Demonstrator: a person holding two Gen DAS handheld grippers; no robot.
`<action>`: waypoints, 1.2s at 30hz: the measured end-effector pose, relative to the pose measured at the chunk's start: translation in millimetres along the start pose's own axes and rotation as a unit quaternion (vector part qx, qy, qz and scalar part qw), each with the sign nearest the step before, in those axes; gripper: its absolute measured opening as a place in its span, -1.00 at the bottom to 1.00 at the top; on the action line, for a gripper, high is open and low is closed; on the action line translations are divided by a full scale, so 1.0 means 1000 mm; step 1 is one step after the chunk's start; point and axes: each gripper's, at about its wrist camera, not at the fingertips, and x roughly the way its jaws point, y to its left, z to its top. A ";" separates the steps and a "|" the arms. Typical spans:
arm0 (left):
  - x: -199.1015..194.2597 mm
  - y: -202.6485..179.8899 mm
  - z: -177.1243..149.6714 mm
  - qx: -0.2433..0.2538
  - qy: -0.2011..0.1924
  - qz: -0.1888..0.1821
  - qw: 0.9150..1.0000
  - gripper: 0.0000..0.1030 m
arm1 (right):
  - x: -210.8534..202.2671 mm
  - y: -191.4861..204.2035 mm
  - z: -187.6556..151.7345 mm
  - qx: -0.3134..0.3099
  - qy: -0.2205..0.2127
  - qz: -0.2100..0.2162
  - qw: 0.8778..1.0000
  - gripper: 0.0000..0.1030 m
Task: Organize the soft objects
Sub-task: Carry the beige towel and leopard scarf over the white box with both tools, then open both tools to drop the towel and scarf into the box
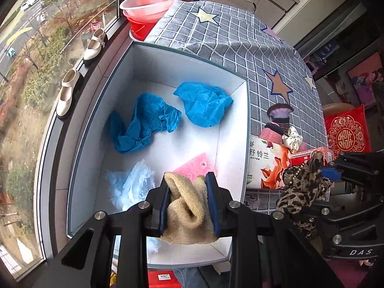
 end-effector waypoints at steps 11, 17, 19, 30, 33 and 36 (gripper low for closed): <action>0.001 0.006 0.003 -0.010 -0.001 0.003 1.000 -0.41 | 0.004 0.000 0.016 -0.011 0.002 0.000 1.000 -0.07; -0.002 0.008 0.006 -0.014 -0.007 0.004 1.000 -0.41 | 0.003 -0.001 0.026 -0.015 -0.003 -0.001 1.000 -0.07; -0.003 0.011 0.007 -0.016 -0.009 0.006 1.000 -0.41 | 0.004 -0.001 0.030 -0.015 -0.004 -0.001 1.000 -0.07; 0.002 0.021 0.013 -0.029 0.000 0.013 1.000 -0.41 | 0.008 -0.004 0.051 -0.007 -0.010 0.010 1.000 -0.07; 0.002 0.020 0.014 -0.027 -0.001 0.013 1.000 -0.41 | 0.009 -0.004 0.055 -0.009 -0.011 0.010 1.000 -0.07; 0.003 0.018 0.016 -0.024 0.000 0.013 1.000 -0.41 | 0.009 -0.004 0.059 -0.008 -0.011 0.010 1.000 -0.07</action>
